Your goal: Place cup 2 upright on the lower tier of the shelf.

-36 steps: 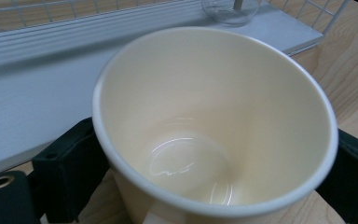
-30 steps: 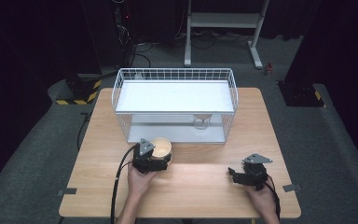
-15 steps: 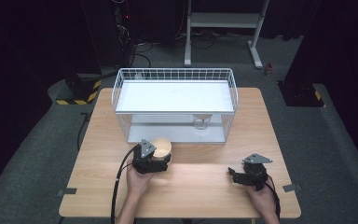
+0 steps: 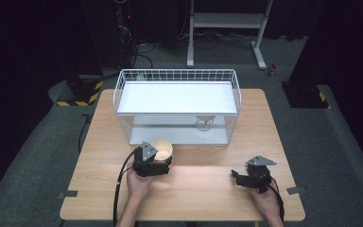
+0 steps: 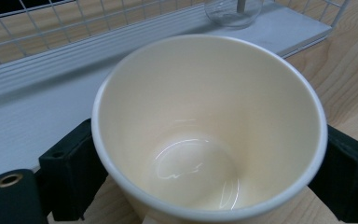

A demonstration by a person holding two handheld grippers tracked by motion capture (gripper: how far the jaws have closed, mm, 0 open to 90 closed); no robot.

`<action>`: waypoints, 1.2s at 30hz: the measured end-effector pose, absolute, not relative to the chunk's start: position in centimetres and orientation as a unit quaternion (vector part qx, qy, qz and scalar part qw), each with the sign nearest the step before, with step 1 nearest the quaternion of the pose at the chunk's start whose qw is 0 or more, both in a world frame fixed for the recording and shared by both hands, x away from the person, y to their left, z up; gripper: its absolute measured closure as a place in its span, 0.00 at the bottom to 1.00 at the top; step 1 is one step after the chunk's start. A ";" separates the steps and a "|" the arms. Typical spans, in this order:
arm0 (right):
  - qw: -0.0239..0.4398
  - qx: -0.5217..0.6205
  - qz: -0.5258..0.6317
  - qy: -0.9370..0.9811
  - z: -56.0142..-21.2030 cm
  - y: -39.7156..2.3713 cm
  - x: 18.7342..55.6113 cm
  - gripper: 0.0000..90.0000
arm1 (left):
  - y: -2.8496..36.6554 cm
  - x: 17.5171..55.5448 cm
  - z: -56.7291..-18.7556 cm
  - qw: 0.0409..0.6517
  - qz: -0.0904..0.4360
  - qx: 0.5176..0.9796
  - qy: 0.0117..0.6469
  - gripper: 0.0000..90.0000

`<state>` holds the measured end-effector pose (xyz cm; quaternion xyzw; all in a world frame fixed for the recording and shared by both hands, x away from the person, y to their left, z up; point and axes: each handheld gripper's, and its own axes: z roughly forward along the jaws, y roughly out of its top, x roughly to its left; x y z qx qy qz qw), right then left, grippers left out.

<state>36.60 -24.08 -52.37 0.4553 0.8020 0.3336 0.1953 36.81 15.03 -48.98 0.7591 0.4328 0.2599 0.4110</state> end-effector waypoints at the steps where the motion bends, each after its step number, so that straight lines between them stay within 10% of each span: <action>1: 0.195 0.455 0.334 0.802 -52.4 -24.1 36.6 0.25 | 15.0 36.8 -48.9 0.411 0.260 0.758 0.434 0.11; 36: 0.196 0.456 0.334 0.802 -52.4 -24.1 36.6 0.24 | 13.6 42.1 -46.9 0.388 0.266 0.744 0.475 0.11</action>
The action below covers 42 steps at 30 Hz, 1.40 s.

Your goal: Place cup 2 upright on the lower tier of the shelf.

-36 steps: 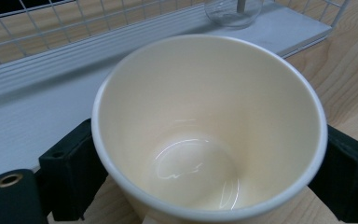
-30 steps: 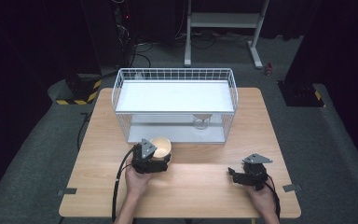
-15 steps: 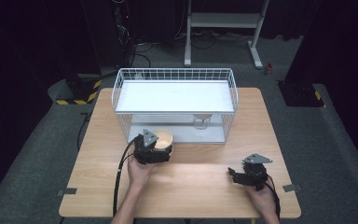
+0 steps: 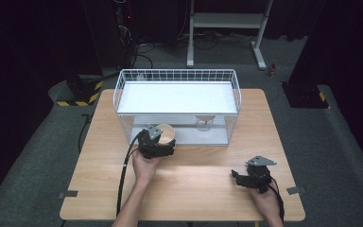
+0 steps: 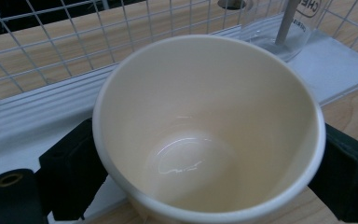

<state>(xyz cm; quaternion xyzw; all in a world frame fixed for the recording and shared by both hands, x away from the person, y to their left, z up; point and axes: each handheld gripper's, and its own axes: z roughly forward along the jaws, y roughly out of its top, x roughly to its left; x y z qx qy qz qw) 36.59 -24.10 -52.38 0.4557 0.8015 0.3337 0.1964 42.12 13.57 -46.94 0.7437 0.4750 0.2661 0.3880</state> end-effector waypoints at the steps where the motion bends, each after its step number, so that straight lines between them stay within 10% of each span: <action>1: 0.196 0.456 0.334 0.802 -52.4 -24.1 36.6 0.24 | 13.5 42.2 -47.0 0.387 0.265 0.744 0.475 0.11; 42: 0.196 0.456 0.333 0.802 -52.4 -24.1 36.6 0.24 | 14.4 44.5 -47.6 0.420 0.257 0.724 0.483 0.02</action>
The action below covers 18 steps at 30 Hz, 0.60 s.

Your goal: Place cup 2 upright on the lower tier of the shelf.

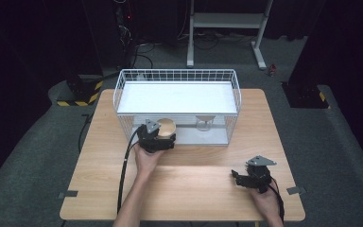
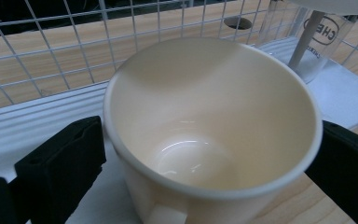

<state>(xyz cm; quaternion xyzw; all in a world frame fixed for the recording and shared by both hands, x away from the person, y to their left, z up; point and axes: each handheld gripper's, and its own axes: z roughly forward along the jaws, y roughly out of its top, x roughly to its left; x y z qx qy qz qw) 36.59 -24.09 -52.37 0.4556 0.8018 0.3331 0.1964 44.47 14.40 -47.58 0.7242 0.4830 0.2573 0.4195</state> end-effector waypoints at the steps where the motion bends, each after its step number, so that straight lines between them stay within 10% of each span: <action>1: 0.196 0.456 0.333 0.802 -52.4 -24.1 36.6 0.24 | 14.4 44.4 -47.6 0.421 0.255 0.724 0.483 0.02; 18: 0.197 0.454 0.333 0.802 -52.4 -24.1 36.6 0.24 | 15.2 42.2 -48.4 0.403 0.266 0.733 0.480 0.17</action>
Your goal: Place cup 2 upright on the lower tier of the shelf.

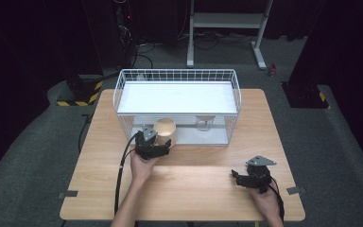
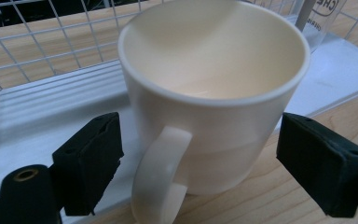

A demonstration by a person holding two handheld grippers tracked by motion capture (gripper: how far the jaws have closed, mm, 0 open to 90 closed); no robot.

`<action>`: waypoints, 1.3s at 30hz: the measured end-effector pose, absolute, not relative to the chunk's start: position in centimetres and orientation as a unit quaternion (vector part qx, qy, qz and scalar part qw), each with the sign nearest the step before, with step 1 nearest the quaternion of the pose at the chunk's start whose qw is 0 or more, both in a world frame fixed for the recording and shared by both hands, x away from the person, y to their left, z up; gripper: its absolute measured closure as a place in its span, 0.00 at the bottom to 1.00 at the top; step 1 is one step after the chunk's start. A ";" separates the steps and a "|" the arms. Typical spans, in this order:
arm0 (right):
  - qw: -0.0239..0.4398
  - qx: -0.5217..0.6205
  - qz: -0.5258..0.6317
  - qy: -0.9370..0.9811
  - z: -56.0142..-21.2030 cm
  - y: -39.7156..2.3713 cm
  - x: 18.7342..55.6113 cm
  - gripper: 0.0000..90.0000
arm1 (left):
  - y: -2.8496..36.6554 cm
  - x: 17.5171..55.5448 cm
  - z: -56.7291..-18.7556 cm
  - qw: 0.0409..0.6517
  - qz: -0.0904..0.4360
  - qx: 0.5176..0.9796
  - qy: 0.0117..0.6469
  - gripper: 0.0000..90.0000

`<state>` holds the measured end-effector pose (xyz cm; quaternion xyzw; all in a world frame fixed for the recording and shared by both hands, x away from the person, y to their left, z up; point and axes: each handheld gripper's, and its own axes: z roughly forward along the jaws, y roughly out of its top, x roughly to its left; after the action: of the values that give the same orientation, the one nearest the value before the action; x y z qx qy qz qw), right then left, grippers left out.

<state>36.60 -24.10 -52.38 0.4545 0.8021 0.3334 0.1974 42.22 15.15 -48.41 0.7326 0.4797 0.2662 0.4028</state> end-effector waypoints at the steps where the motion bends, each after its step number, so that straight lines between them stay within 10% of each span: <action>1: 0.197 0.455 0.333 0.802 -52.4 -24.1 36.6 0.24 | 15.1 42.2 -48.5 0.400 0.267 0.734 0.479 0.17; 39: 0.197 0.454 0.334 0.802 -52.4 -24.1 36.6 0.24 | 13.8 44.1 -49.5 0.379 0.295 0.720 0.501 0.54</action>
<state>36.61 -24.10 -52.38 0.4543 0.8021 0.3337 0.1975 44.09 13.77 -49.52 0.7198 0.5012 0.2954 0.3785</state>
